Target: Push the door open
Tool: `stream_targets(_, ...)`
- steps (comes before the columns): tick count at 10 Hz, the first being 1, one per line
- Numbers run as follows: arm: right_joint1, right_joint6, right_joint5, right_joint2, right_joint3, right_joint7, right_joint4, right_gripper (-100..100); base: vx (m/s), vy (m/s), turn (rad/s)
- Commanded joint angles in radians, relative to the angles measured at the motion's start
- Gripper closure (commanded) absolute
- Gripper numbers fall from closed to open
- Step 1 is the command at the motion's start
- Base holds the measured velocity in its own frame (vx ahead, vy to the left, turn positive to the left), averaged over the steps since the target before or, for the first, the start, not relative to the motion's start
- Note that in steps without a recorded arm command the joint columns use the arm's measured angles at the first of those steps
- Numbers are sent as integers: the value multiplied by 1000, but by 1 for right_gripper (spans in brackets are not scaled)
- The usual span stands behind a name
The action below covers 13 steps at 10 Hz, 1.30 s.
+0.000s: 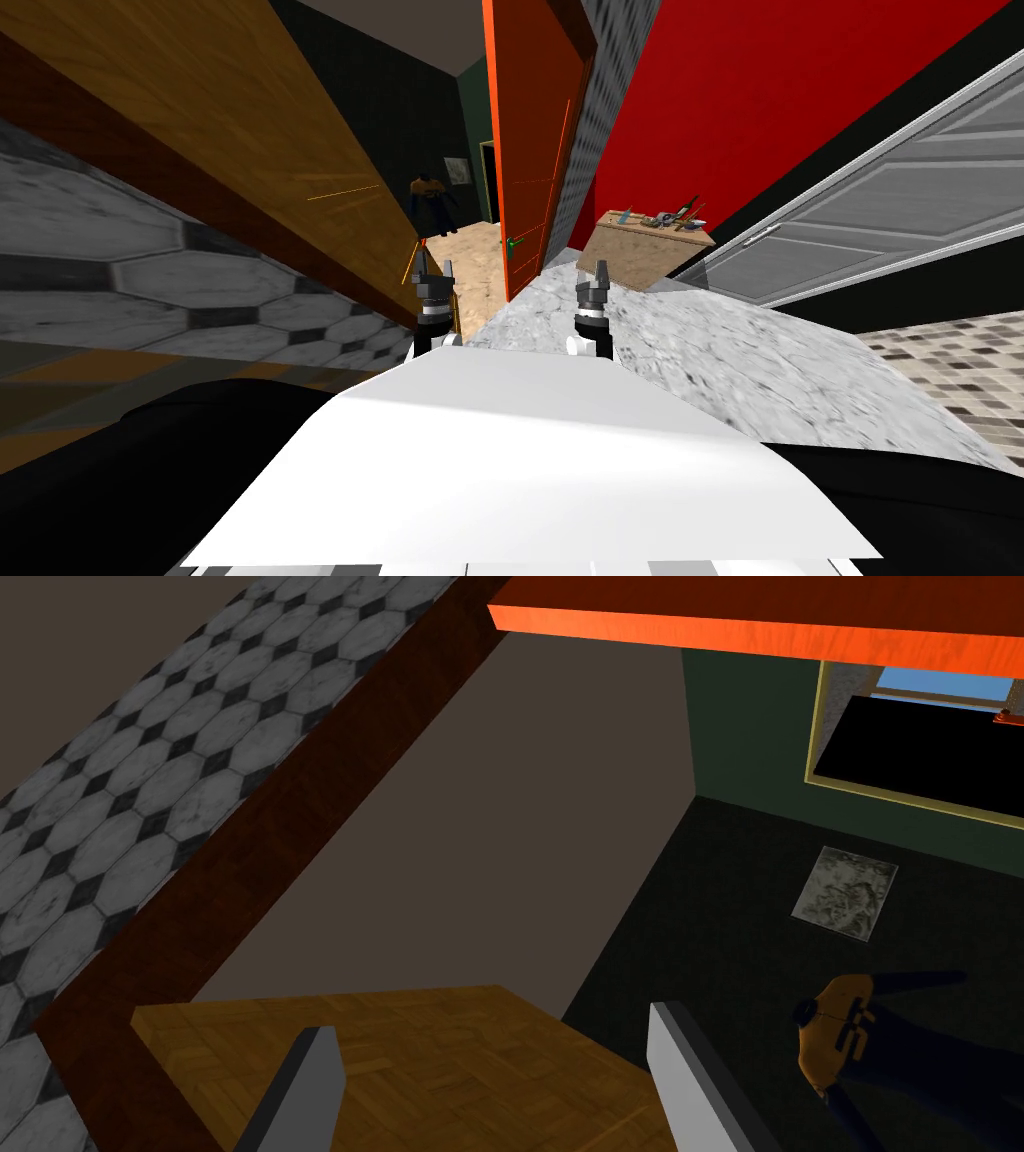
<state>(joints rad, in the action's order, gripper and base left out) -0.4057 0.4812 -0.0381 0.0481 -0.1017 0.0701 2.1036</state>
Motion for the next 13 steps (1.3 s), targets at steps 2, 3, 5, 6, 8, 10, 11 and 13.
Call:
stream_targets(2,39,-17,3,15,-20,-8,-65,-100,156,-63,136)
stream_targets(3,46,-21,3,18,-25,-10,-79,-100,145,-97,117)
stream_targets(5,67,-31,5,26,-40,-15,-119,-100,109,-82,125)
stream_targets(6,82,-38,7,30,-51,-19,-147,-100,178,-91,166)
stream_targets(8,97,-45,8,34,-61,-22,-175,-100,141,-87,96)
stream_targets(10,120,-56,10,40,-77,-28,-217,-100,111,-88,125)
stream_targets(11,128,-60,11,41,-83,-30,-232,-100,87,-101,96)
stream_targets(13,151,-71,13,44,-99,-35,-276,-100,102,-75,116)
